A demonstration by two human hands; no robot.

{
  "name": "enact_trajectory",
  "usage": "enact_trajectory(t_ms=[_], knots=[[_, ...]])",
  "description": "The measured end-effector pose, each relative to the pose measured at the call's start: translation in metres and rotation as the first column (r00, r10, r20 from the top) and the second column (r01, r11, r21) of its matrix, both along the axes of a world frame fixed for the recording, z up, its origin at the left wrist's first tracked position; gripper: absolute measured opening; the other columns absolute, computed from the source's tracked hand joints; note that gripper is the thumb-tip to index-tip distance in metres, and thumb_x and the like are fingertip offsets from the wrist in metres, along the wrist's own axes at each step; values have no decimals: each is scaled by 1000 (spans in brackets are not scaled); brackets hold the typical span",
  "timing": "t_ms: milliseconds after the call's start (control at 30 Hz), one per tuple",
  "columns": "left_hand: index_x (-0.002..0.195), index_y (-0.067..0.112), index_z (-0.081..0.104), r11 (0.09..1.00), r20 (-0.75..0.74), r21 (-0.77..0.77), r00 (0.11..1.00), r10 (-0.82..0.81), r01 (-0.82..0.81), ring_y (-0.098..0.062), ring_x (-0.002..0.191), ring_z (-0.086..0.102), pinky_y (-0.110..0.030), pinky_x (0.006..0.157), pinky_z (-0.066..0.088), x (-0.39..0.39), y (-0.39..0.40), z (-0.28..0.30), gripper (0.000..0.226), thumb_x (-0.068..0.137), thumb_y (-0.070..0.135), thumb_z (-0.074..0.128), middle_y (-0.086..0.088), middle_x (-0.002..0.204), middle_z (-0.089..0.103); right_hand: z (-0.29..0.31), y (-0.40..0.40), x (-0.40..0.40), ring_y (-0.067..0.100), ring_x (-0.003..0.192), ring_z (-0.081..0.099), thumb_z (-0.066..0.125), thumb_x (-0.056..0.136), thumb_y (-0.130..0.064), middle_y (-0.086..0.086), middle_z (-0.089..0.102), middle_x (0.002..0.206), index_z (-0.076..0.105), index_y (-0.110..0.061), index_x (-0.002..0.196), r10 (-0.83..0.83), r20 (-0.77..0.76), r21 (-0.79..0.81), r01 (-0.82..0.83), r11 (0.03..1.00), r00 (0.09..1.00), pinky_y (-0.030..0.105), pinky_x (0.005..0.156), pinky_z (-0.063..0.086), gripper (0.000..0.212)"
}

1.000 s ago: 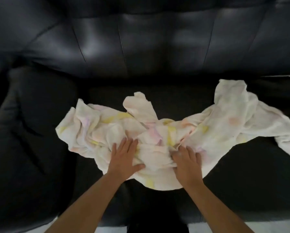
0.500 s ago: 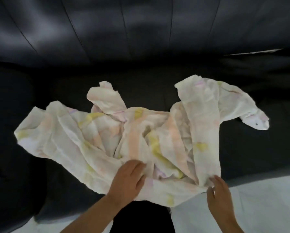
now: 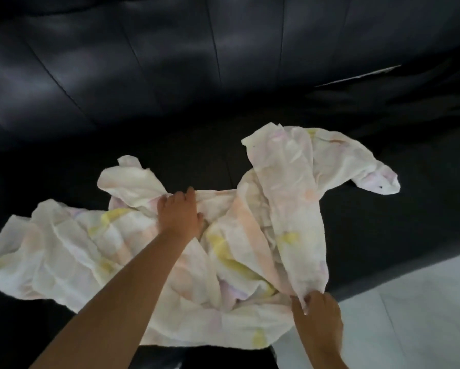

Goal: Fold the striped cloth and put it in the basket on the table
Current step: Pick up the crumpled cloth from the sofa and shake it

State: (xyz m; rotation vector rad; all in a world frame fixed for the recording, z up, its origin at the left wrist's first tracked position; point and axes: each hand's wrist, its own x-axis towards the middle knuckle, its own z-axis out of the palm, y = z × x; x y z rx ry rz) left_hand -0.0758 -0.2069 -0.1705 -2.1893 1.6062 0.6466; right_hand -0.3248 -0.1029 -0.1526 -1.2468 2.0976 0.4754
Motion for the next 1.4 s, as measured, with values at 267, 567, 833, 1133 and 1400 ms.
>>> enact_trajectory(t_ms=[267,567,833,1133,1400], knots=[[109,4,52,830,-494,102,696,521,-548,-31,111,51,-39,97,39,8,55,32,30,95,25,35,-15,116,56,-29,22,20,38,96,62,40,92,-27,20,63,102,47,-6,107,-537,192,249,488,836,821,43,85,52,27],[99,17,45,251,-894,-17,127,430,-968,11,79,55,-8,73,45,73,44,138,19,98,23,27,17,82,44,11,-49,28,33,94,57,39,94,-34,10,61,82,56,-7,79,-62,290,193,5,981,955,33,75,41,36],[134,11,35,615,-498,462,387,776,-639,-29,121,44,-40,105,36,39,134,63,52,86,16,56,-9,135,47,-29,3,47,25,66,56,53,83,-52,5,51,65,52,-7,98,-632,222,284,570,771,743,31,53,53,47],[121,22,50,375,-732,398,-43,680,-837,-23,118,48,-46,108,34,32,114,83,34,93,35,38,2,129,51,12,1,58,31,78,56,41,89,1,18,59,92,57,4,90,-579,461,73,622,780,672,43,76,51,17],[89,17,54,281,-962,247,-198,189,-927,-14,84,57,-28,74,48,54,47,220,23,92,0,39,-1,91,58,194,-116,46,20,67,67,33,91,4,10,68,78,60,-6,84,-487,869,381,745,548,-87,32,57,58,30]])
